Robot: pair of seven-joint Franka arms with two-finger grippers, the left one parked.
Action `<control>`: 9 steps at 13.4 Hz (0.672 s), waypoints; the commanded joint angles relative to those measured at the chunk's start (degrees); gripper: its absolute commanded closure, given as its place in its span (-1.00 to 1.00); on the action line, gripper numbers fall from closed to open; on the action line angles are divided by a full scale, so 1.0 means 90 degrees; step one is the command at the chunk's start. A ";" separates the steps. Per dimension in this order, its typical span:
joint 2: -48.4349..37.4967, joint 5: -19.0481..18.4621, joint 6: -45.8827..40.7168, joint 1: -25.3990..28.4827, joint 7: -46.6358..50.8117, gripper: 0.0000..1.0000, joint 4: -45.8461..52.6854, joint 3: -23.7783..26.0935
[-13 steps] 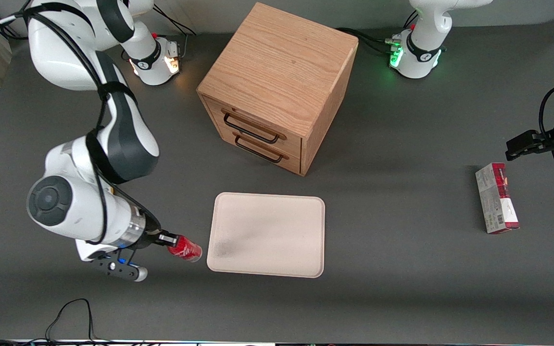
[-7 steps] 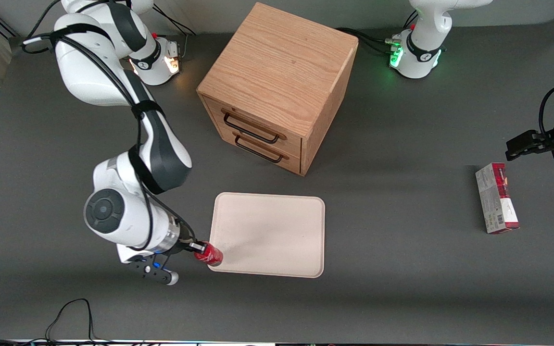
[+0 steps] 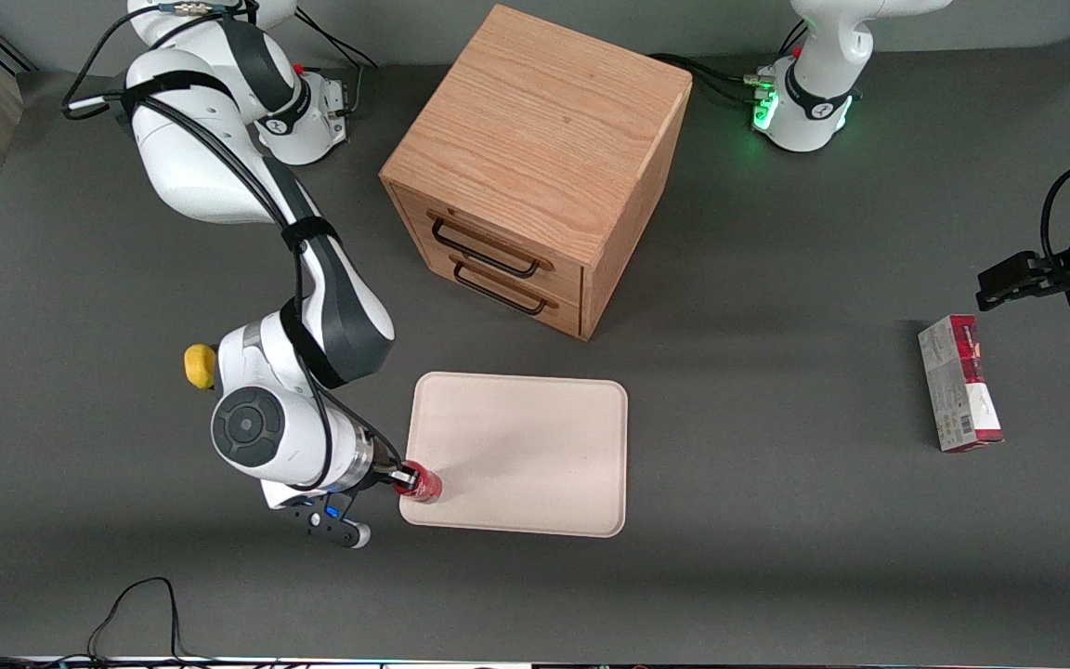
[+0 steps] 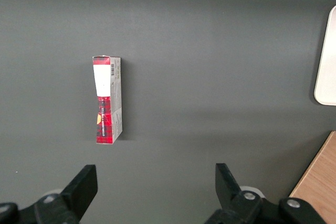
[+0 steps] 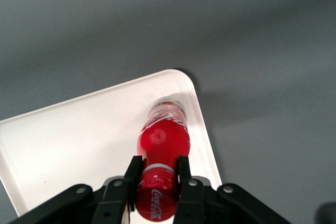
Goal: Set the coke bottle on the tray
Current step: 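Set the bottle upright on the tray and open the right gripper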
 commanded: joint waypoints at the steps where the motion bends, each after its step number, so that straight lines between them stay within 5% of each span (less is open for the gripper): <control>1: 0.0094 0.0043 -0.0185 0.0047 0.0166 1.00 0.0246 -0.0003; 4: 0.0172 0.0053 -0.0166 0.0037 0.0156 1.00 0.0246 -0.0003; 5: 0.0172 0.0062 -0.0156 0.0037 0.0156 0.41 0.0246 -0.0003; 6: 0.0182 0.0063 -0.0127 0.0047 0.0156 -0.86 0.0246 -0.0003; 9: 0.0182 0.0063 -0.0127 0.0047 0.0156 -1.00 0.0246 -0.0003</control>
